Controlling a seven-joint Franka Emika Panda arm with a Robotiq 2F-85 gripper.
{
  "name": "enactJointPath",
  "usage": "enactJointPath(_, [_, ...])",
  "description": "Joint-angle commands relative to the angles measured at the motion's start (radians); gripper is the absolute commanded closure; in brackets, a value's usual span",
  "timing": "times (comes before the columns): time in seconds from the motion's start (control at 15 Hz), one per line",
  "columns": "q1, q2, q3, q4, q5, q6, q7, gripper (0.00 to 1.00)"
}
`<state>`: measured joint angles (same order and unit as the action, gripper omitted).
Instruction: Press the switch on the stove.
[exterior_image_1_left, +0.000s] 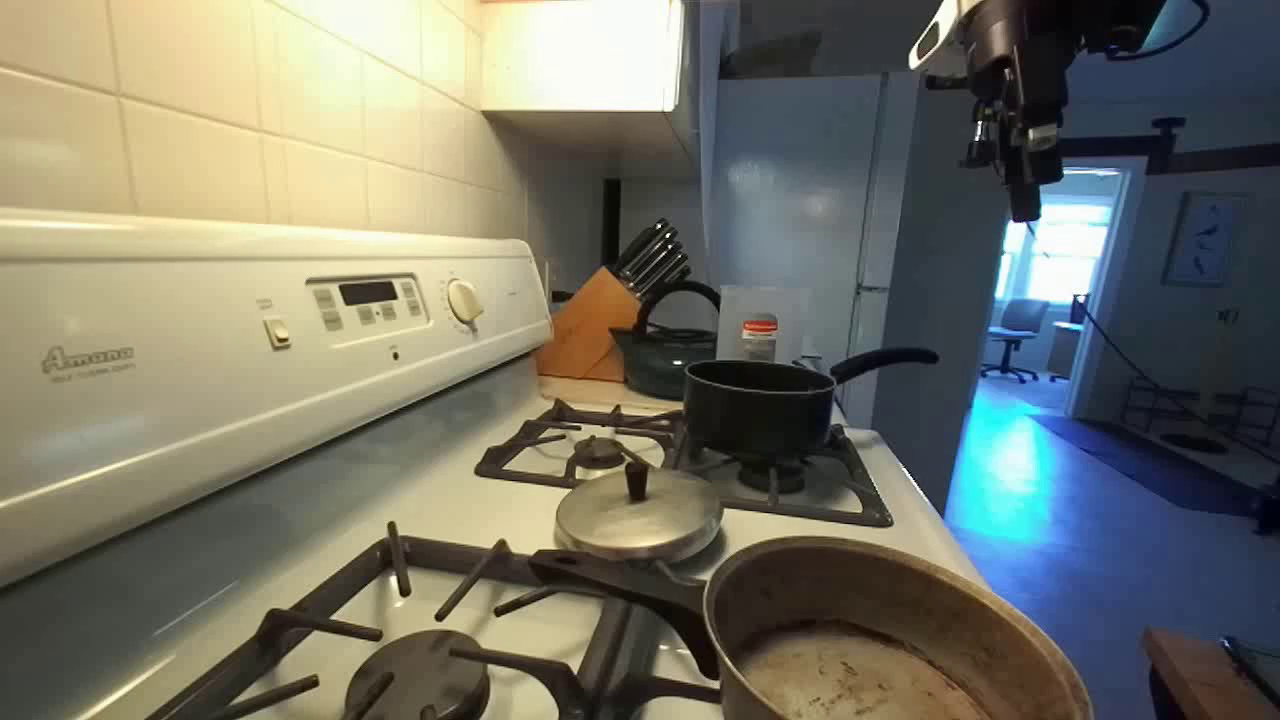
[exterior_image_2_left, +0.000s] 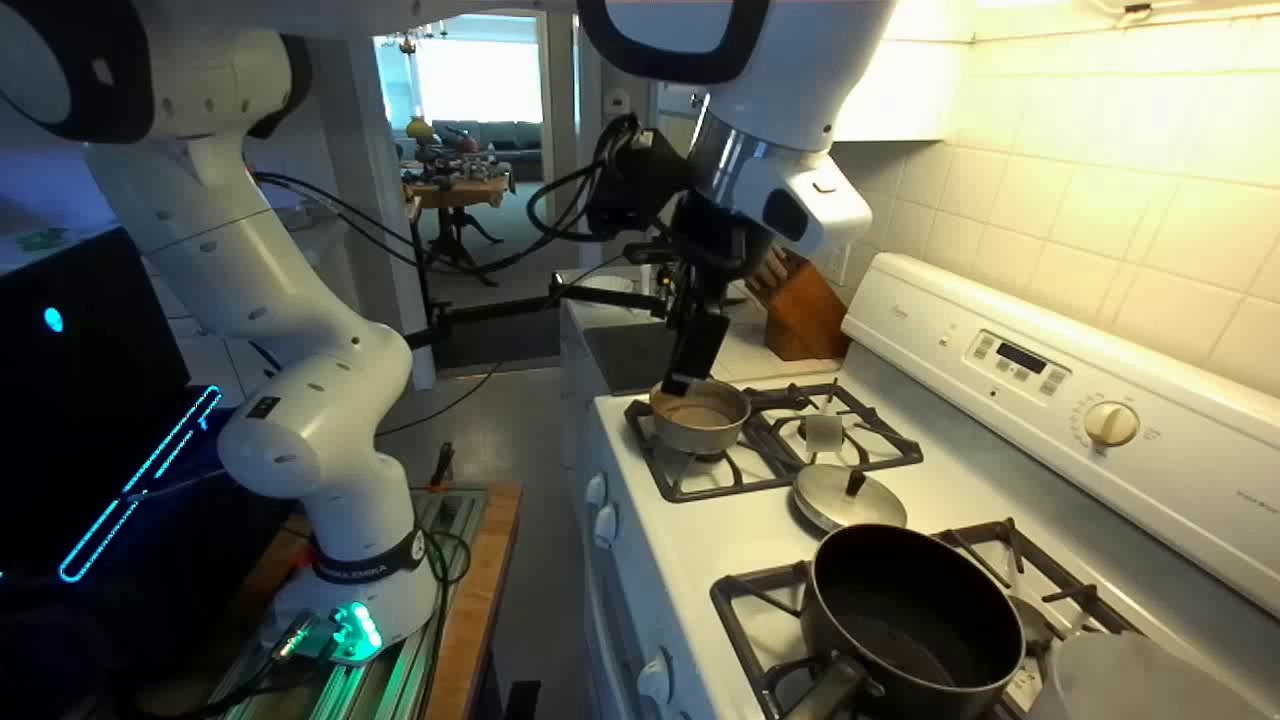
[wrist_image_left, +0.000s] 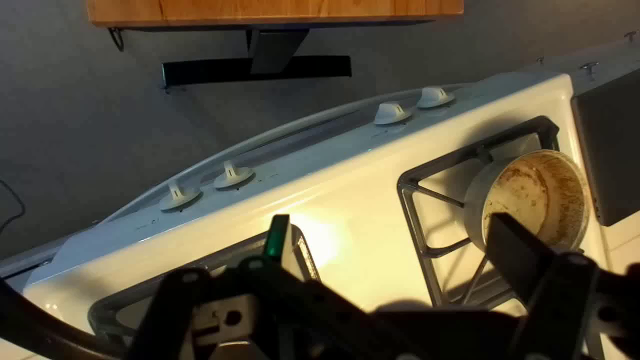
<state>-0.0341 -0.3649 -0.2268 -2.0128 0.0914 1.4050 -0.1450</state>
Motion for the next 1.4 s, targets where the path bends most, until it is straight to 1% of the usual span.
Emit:
enactJointPath(0.0, [-0.029,0.004,0.023,0.003,0.007,-0.003,-0.009,0.00])
enactJointPath(0.6, [-0.029,0.004,0.023,0.003,0.007,-0.003,-0.009,0.00])
enactJointPath(0.67, [-0.026,0.005,0.025,-0.003,0.006,0.013,-0.016,0.00])
enactJointPath(0.93, [0.005,0.012,0.082,-0.047,-0.003,0.186,-0.048,0.00])
enactJointPath(1.33, [0.055,0.016,0.184,-0.166,-0.024,0.502,-0.089,0.00])
